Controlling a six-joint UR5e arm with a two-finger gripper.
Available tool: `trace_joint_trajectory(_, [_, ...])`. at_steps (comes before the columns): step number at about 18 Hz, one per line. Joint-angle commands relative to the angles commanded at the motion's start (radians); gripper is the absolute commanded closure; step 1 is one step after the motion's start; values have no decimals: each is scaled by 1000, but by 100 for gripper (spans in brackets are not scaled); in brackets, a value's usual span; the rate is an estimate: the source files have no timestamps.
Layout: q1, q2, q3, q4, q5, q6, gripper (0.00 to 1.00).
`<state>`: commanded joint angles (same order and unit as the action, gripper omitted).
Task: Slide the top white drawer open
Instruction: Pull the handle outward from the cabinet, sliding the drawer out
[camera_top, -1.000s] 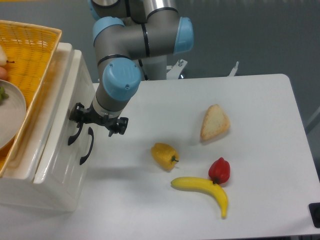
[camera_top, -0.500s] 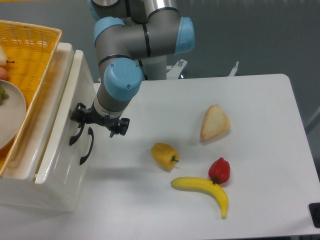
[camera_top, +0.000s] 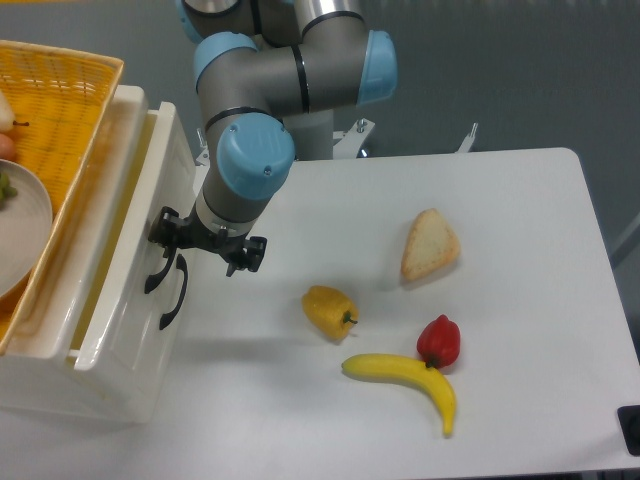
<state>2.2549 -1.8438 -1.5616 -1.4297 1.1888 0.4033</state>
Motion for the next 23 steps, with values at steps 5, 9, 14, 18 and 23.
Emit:
trace_joint_trajectory(5, [2,0,3,-2,3,5,0])
trace_joint_trajectory(9, [2,0,5,-3,54,14,0])
trace_joint_trajectory(14, [11,2,9,-5,57,23,0])
trace_joint_trajectory(18, [18,0,14,-6,57,28,0])
trace_joint_trajectory(23, [28,0,18,-9,58,29,0])
